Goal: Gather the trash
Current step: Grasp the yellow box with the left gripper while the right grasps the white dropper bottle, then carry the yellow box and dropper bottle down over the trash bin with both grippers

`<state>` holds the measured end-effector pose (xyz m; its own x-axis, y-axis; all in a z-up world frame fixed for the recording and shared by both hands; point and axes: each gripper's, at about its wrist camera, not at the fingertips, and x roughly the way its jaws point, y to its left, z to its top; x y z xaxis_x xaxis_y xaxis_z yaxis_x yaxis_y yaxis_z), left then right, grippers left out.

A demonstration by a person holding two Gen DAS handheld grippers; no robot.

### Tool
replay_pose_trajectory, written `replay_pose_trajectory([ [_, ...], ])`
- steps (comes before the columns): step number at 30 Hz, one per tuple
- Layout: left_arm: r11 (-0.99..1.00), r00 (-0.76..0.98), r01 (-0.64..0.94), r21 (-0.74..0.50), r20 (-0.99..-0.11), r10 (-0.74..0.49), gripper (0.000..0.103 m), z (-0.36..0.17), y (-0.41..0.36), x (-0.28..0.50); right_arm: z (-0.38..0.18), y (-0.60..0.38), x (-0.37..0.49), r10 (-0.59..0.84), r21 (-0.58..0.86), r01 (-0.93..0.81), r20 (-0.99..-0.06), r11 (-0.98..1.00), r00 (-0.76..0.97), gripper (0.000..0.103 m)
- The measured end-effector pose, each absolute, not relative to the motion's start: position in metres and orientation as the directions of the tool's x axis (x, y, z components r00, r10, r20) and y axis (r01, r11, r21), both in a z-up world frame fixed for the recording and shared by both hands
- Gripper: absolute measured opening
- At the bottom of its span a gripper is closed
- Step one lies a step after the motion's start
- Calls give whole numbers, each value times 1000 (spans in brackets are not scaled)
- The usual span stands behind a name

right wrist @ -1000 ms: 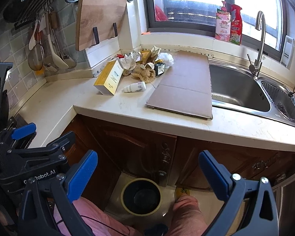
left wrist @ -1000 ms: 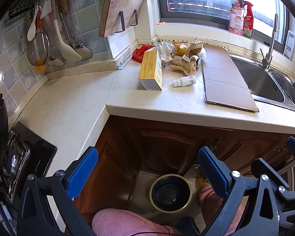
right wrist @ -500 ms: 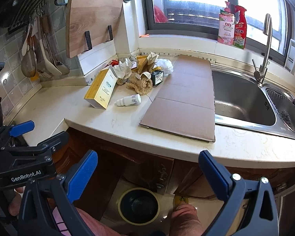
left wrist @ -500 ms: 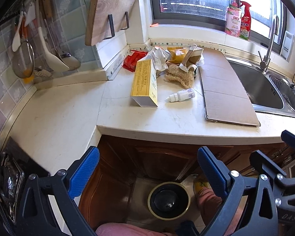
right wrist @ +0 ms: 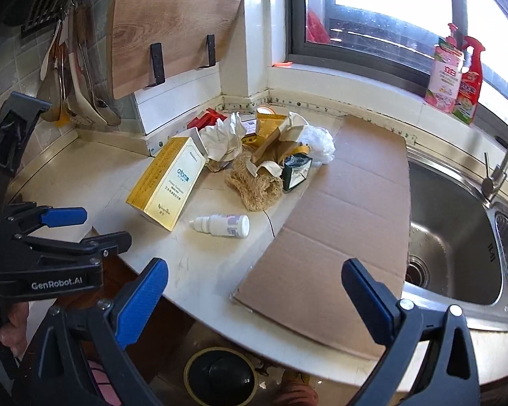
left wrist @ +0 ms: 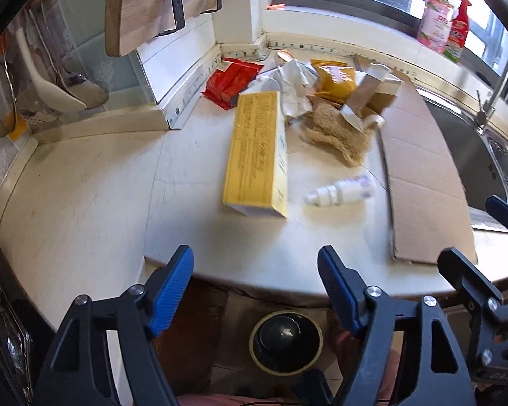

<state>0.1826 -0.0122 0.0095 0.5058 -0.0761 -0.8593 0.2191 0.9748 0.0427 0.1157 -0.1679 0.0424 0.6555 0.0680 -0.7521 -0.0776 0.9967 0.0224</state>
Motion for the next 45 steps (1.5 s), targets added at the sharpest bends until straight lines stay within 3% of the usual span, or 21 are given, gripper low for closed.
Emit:
replay_pose_trajectory([
  [6, 973, 518, 219, 71, -854, -54, 72, 7, -17, 222, 33, -157, 150, 131, -18, -224, -764, 975, 631, 101],
  [10, 970, 497, 230, 80, -867, -46, 72, 0, -23, 245, 17, -151, 174, 185, -1, -311, -803, 950, 567, 93],
  [17, 968, 402, 252, 8, -911, -98, 72, -19, -27, 280, 0, -145, 201, 260, 54, -392, -829, 918, 494, 90],
  [27, 971, 351, 233, -55, -926, -137, 69, -40, -25, 305, -15, -129, 222, 270, 10, -506, -854, 863, 444, 89],
  [35, 965, 327, 254, -72, -932, -156, 41, -53, -29, 307, -35, -123, 222, 271, 36, -543, -893, 839, 359, 56],
  [37, 961, 331, 266, -81, -928, -170, 41, -55, -31, 305, -34, -123, 219, 271, 34, -541, -891, 840, 364, 42],
  [40, 957, 372, 280, -68, -912, -174, 40, -51, -33, 297, -32, -125, 219, 283, 63, -522, -892, 851, 352, 36],
  [42, 957, 398, 290, -34, -905, -153, 40, -47, -35, 291, -31, -127, 218, 279, 64, -511, -892, 857, 356, 25],
  [45, 959, 425, 284, -6, -896, -132, 40, -38, -34, 281, -27, -129, 213, 288, 83, -490, -886, 868, 362, 24],
])
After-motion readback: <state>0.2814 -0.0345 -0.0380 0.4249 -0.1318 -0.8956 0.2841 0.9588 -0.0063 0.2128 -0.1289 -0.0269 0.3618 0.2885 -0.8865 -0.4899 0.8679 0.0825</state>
